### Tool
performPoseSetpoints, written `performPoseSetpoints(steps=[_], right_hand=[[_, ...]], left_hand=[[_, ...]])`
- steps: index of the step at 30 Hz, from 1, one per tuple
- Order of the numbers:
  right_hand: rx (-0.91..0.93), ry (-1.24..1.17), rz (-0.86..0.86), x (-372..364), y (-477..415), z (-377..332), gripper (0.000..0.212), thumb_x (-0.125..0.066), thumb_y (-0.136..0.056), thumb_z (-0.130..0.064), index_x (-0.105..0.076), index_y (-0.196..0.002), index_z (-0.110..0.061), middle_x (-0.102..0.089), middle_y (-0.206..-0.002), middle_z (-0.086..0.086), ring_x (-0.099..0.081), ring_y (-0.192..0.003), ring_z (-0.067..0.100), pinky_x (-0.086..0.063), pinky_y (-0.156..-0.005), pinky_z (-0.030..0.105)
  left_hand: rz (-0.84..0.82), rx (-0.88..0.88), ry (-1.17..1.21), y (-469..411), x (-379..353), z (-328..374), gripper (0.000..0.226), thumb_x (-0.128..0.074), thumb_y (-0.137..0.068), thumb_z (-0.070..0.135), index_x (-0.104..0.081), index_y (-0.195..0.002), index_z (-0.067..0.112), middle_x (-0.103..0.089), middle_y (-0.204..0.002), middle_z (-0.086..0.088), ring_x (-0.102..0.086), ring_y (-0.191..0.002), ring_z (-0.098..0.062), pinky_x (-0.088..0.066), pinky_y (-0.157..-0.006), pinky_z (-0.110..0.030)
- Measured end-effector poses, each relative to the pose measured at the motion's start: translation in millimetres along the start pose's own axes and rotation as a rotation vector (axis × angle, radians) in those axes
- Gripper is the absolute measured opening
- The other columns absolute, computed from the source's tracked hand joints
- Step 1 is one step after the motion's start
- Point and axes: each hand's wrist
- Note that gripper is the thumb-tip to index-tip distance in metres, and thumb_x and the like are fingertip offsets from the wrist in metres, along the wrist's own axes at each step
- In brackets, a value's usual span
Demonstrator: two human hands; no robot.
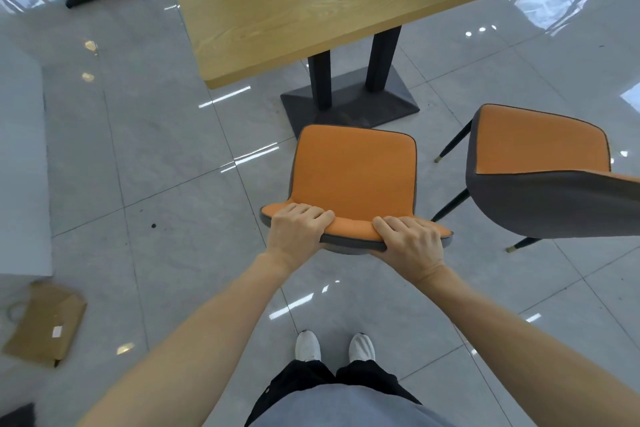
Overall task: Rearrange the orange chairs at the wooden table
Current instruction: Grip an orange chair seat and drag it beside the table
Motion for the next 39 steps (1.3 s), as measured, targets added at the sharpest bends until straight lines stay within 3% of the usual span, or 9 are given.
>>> performPoseSetpoints(steps=[2, 7, 22, 29, 34, 39], right_hand=[[-0.023, 0.0, 0.011, -8, -16, -2, 0.055, -0.032, -0.095, -0.05, -0.065, -0.072, -0.013, -0.061, -0.055, -0.002, -0.055, -0.043, 0.018, -0.041, -0.042, 0.024], [-0.026, 0.043, -0.024, -27, -47, 1, 0.024, -0.063, -0.077, -0.038, -0.065, -0.074, -0.014, -0.06, -0.054, -0.003, -0.053, -0.042, 0.017, -0.038, -0.042, 0.022], [-0.009, 0.061, -0.012, -73, -132, 59, 0.029, -0.057, -0.079, -0.044, -0.064, -0.074, -0.016, -0.063, -0.056, -0.004, -0.057, -0.045, 0.018, -0.041, -0.043, 0.023], [0.011, 0.074, -0.032, -63, -120, 99, 0.013, -0.068, -0.069, -0.026, -0.066, -0.075, -0.014, -0.067, -0.06, -0.002, -0.057, -0.043, 0.019, -0.041, -0.044, 0.023], [-0.049, 0.054, -0.093, -63, -120, 94, 0.024, -0.05, -0.078, -0.033, -0.065, -0.075, -0.014, -0.065, -0.057, -0.001, -0.054, -0.041, 0.02, -0.036, -0.043, 0.022], [-0.074, 0.074, -0.177, -59, -118, 82, 0.023, -0.069, -0.069, -0.037, -0.064, -0.074, -0.015, -0.061, -0.053, -0.002, -0.052, -0.041, 0.018, -0.027, -0.046, 0.02]], left_hand=[[-0.011, 0.001, -0.007, -13, 0, -15, 0.033, -0.085, -0.052, 0.023, -0.067, -0.079, 0.019, -0.072, -0.073, 0.001, -0.068, -0.067, -0.022, -0.053, -0.062, -0.03], [-0.007, 0.0, -0.046, -40, 0, -45, 0.031, -0.084, -0.056, 0.019, -0.067, -0.081, 0.02, -0.072, -0.074, 0.002, -0.069, -0.069, -0.021, -0.054, -0.063, -0.031], [0.086, -0.041, -0.066, -139, -4, -96, 0.026, -0.08, -0.062, 0.033, -0.066, -0.08, 0.019, -0.071, -0.07, 0.001, -0.067, -0.062, -0.022, -0.053, -0.056, -0.03], [0.051, -0.049, -0.049, -154, -16, -59, 0.041, -0.088, -0.048, 0.033, -0.065, -0.079, 0.019, -0.068, -0.066, 0.003, -0.063, -0.059, -0.02, -0.047, -0.051, -0.027], [0.102, -0.08, -0.043, -154, -13, -61, 0.039, -0.089, -0.049, 0.031, -0.068, -0.079, 0.018, -0.07, -0.067, 0.002, -0.064, -0.059, -0.021, -0.046, -0.049, -0.026], [0.139, -0.115, -0.035, -148, -14, -67, 0.033, -0.087, -0.055, 0.029, -0.069, -0.081, 0.019, -0.07, -0.067, 0.001, -0.064, -0.058, -0.022, -0.045, -0.046, -0.026]])
Point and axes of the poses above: each hand's wrist, its own y-axis away from the middle knuckle, its own x-axis out of the back of the hand, z = x × y
